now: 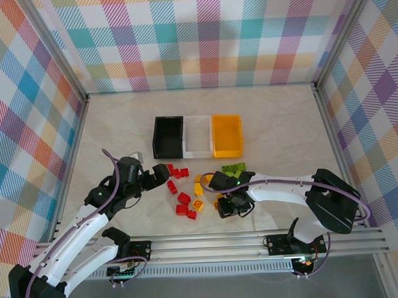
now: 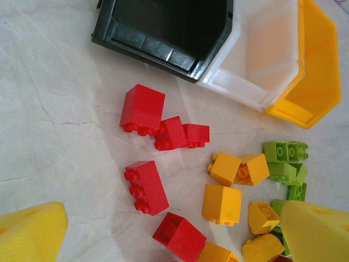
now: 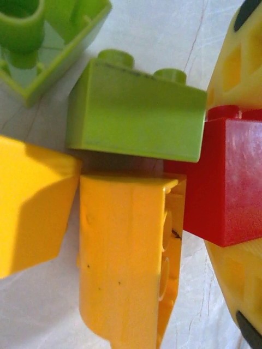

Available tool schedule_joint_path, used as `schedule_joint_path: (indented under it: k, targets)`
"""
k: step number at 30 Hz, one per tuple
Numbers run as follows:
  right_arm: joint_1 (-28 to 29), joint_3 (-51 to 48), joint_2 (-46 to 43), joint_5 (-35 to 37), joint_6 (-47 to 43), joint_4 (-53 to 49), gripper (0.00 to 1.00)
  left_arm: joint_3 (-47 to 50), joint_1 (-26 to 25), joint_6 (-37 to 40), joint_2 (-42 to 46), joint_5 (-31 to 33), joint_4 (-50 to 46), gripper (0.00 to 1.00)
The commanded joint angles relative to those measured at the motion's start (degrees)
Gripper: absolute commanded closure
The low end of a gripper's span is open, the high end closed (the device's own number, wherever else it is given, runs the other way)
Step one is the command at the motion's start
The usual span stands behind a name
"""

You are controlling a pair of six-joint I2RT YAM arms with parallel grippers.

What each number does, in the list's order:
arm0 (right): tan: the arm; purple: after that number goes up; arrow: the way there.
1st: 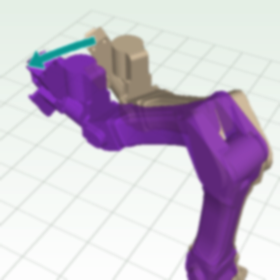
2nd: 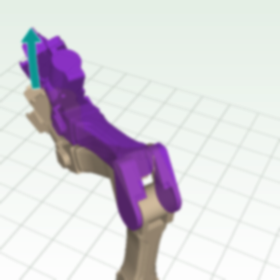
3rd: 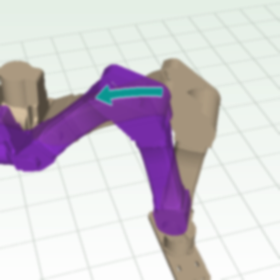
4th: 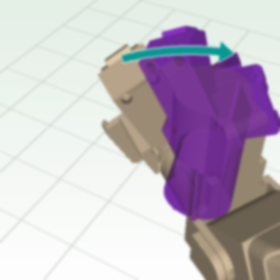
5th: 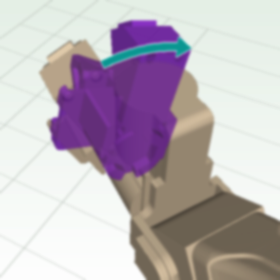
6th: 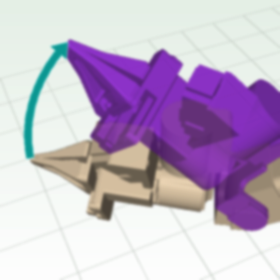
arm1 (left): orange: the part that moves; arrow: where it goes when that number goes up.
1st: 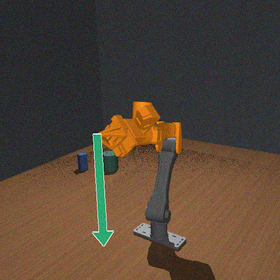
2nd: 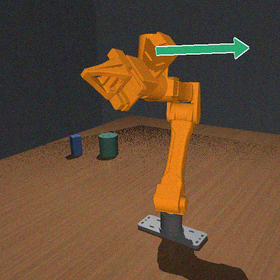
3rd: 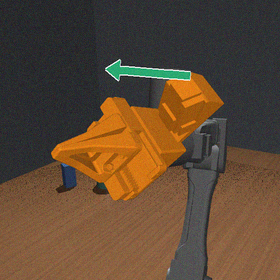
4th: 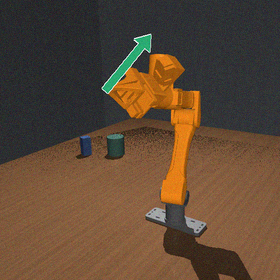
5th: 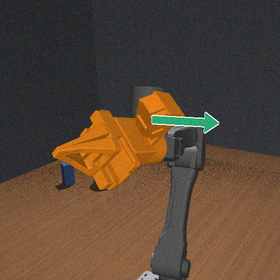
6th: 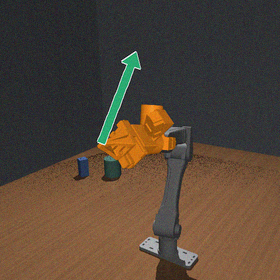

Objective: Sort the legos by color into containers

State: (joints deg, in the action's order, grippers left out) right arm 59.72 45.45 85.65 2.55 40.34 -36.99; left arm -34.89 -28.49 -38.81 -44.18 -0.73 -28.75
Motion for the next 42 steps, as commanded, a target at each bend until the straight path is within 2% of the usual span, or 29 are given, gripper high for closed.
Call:
schedule_joint_path:
  k: [1,7,10,14,16,22,27,29,31,33,37,42]
  targets:
    - [0.48,0.47,-2.68,-0.02,-0.50,-1.59,0.60,-0.31,-0.78,-0.22,0.32,1.13,-1.76,0.00]
    - [-0.17,3.50,-11.45,4.10,-2.57,-7.28,0.65,-0.79,-0.78,-0.61,0.66,1.08,-1.60,0.00]
    - [-6.78,8.65,-12.24,4.13,-6.56,-7.06,0.65,-0.79,-0.78,-2.07,0.79,1.68,-1.44,0.00]
    - [-16.98,16.49,-7.25,4.39,-10.15,-3.16,0.65,-1.15,-0.80,-4.65,0.05,3.55,-2.22,0.00]
    - [-22.21,20.27,-2.91,2.05,-10.26,-0.21,0.65,-0.98,-0.89,-5.13,0.29,3.63,-2.30,0.00]
    - [-29.91,32.53,12.92,0.81,-10.63,3.63,0.63,-2.79,-0.86,-2.36,-1.11,0.71,-7.35,0.00]
    - [-32.17,41.51,22.46,1.64,-10.39,2.38,0.57,-0.76,-1.03,-1.11,-1.40,-1.79,-6.70,0.02]
    - [-32.22,44.26,24.77,1.34,-10.57,1.80,0.49,0.20,-1.25,-1.07,-0.74,-2.34,-6.14,0.01]
    - [-32.22,46.39,25.75,0.87,-10.42,1.36,0.36,0.70,-1.69,-0.93,-0.47,-2.78,-6.15,0.01]
    - [-32.15,46.68,24.85,0.36,-10.23,1.74,0.30,0.96,-2.30,-0.92,-0.42,-3.04,-6.26,0.01]
    - [-31.61,42.91,20.01,0.18,-9.87,2.88,0.27,1.31,-5.34,-0.62,-1.03,-2.80,-6.71,0.02]
    - [-29.97,32.42,10.82,-0.42,-8.92,6.49,0.26,1.12,-15.05,-1.50,-3.57,1.95,-6.42,0.05]
